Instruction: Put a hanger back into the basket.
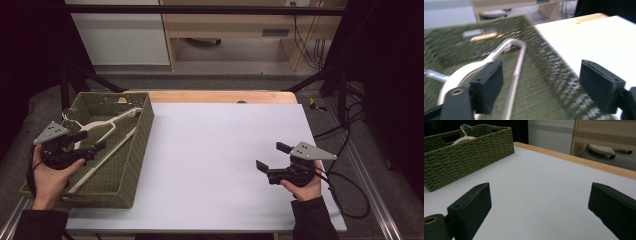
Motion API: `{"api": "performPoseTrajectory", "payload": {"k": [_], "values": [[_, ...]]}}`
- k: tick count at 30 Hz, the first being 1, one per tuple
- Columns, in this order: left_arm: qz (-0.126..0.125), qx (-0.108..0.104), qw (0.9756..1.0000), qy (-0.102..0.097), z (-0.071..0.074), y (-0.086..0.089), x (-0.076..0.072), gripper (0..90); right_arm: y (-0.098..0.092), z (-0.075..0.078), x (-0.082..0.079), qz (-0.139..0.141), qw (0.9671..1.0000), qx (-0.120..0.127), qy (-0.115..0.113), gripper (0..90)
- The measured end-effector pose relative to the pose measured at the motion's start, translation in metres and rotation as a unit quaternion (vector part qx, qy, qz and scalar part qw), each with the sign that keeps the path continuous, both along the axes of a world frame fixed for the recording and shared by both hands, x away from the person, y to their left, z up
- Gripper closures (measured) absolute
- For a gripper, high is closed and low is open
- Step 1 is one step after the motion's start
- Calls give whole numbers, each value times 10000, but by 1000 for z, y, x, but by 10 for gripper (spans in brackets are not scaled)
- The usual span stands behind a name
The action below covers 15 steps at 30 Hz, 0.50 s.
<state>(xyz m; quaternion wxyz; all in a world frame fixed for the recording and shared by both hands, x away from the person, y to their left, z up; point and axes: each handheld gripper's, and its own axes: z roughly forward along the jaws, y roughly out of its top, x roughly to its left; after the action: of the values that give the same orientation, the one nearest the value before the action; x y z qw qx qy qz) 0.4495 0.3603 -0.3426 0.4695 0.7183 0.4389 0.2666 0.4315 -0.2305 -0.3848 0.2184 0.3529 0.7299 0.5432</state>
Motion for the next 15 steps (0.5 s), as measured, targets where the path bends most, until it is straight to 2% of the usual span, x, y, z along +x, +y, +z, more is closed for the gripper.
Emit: {"api": "performPoseTrajectory", "payload": {"k": [2,6,8,13,15], "values": [[-187,-110,9997,-107,3,-12,-6,162,0,1,-1,-26,10000,32,-5,48],[-574,-94,9979,-286,4,-38,-17,136,-3,2,-3,-44,10000,61,-52,40],[-764,-131,9963,-384,3,-52,-21,132,-4,3,-3,-55,9999,61,-61,38],[-1004,-186,9935,-511,-3,-72,-27,126,-8,4,-5,-92,9999,89,-82,37],[-1032,-156,9933,-503,-6,-78,-28,126,-9,4,-5,-95,9998,109,-100,37]]}}
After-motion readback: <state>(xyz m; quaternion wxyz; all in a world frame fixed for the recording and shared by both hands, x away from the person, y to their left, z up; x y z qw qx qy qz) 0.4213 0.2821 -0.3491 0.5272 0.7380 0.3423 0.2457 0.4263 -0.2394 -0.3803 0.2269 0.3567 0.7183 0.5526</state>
